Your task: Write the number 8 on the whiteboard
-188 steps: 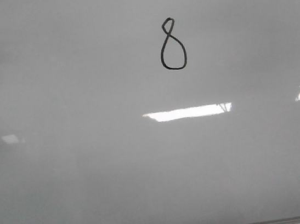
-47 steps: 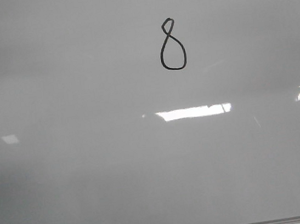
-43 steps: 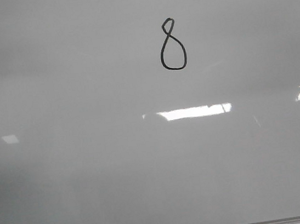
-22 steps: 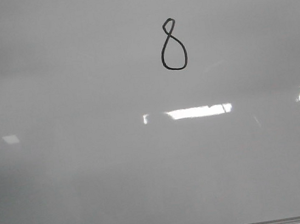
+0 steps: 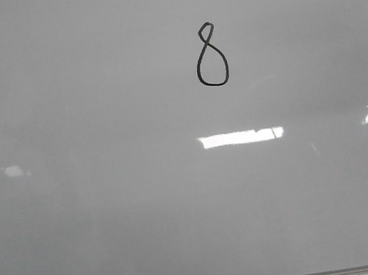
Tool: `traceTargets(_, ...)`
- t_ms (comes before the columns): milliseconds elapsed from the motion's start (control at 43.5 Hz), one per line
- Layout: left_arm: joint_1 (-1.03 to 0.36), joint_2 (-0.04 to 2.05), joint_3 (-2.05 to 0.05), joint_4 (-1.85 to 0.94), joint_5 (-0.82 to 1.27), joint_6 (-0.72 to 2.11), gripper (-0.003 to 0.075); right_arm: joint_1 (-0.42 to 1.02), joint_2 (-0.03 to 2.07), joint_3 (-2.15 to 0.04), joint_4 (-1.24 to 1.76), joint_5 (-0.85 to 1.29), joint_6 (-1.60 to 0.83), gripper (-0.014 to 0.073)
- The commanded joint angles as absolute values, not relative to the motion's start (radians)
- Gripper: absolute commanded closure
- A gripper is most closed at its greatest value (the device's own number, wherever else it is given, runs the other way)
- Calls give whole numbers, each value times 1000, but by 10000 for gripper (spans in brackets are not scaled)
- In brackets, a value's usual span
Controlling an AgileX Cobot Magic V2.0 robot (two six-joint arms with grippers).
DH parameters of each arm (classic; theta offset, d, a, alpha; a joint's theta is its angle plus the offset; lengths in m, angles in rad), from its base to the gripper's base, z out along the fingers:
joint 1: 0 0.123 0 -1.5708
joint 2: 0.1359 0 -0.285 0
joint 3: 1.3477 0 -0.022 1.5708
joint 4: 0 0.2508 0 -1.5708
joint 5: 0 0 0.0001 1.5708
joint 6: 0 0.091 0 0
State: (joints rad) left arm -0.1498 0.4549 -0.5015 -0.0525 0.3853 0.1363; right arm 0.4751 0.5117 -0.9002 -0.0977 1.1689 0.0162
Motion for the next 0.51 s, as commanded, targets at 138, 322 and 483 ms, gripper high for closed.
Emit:
traceTargets(138, 12, 173, -268, -77, 194, 135, 741, 468, 517, -922, -118, 1113, 11, 701)
traceTargets(322, 71, 23, -100, -137, 116, 108, 741, 468, 517, -922, -118, 1113, 11, 701)
traceTargets(483, 56, -21, 10, -137, 16, 91, 741, 468, 517, -922, -118, 1114, 11, 701)
